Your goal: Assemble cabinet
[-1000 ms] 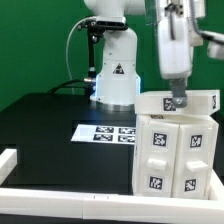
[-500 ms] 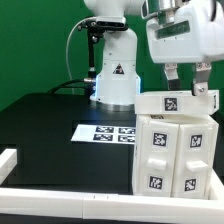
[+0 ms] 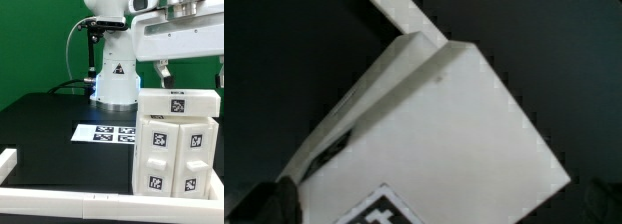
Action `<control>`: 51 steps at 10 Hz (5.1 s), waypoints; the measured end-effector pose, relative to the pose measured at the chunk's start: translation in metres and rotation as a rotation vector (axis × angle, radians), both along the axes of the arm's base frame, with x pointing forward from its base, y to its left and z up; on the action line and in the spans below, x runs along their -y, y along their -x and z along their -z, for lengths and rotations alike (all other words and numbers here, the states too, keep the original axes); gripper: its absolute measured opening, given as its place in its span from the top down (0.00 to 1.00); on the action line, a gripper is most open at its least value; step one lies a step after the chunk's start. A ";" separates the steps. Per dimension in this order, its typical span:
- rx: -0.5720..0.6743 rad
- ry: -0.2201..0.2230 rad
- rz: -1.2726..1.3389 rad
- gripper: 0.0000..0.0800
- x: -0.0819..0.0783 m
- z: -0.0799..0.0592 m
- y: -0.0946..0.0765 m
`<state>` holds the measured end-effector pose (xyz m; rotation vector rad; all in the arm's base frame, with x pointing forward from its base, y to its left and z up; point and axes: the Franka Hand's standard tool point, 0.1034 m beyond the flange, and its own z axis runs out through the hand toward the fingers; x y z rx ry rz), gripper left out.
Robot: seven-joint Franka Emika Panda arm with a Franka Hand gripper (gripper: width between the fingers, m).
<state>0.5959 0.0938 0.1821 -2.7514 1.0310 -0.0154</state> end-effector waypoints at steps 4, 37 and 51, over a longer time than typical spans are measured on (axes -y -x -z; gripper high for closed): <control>0.040 0.117 -0.537 0.00 -0.006 -0.011 0.000; -0.117 0.077 0.187 0.32 0.025 0.031 0.000; -0.037 0.026 -0.082 0.00 0.010 0.008 -0.001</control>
Offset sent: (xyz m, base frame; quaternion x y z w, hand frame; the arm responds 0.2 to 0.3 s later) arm -0.0004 0.0186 0.0299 -0.0892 -0.0310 -0.4152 0.9048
